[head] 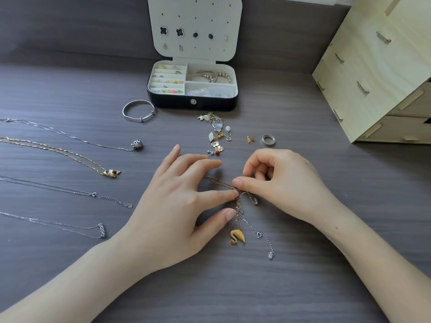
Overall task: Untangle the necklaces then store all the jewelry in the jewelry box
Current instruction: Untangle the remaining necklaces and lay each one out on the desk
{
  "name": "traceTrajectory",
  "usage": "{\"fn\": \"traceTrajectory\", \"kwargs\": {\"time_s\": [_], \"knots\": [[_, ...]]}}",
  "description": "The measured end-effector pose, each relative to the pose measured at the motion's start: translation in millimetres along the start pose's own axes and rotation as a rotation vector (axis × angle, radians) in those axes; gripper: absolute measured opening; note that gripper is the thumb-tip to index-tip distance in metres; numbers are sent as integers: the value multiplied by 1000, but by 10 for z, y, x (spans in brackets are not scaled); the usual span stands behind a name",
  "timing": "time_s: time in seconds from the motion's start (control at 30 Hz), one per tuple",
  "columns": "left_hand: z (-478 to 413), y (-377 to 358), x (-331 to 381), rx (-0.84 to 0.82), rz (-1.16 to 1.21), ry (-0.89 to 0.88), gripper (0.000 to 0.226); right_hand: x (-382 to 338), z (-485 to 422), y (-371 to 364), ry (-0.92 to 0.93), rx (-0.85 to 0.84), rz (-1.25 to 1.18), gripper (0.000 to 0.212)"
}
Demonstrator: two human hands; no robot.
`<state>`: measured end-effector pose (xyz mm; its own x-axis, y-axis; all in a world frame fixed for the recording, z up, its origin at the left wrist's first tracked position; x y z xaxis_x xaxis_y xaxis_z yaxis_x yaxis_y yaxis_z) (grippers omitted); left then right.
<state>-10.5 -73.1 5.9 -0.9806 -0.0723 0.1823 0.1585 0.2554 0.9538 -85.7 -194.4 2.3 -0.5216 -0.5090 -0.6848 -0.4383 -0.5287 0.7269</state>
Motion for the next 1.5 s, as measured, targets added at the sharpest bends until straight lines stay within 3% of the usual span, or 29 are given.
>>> {"fn": "traceTrajectory", "kwargs": {"time_s": [0.6,0.83,1.17,1.5], "knots": [[6,154,-66,96,13,84,28,3,19,-5,62,-105,-49,8],[-36,170,1,132,-13,33,27,-86,55,-17,123,-138,63,7],[-28,129,28,120,-110,-31,27,-76,51,-42,-4,-162,123,13],[-4,140,-13,141,-112,-17,28,55,31,80,-64,-15,-34,16]]}}
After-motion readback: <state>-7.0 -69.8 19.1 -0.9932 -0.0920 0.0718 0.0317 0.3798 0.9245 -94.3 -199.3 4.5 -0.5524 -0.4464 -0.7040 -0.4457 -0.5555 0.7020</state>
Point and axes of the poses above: each hand's wrist, its own z-axis away from the middle knuckle, its own y-axis out of the back of the hand, x = y × z, the point moved 9 cm from there along -z, towards the middle knuckle, and after that the axes turned 9 degrees about -z, right-handed, at the moved point
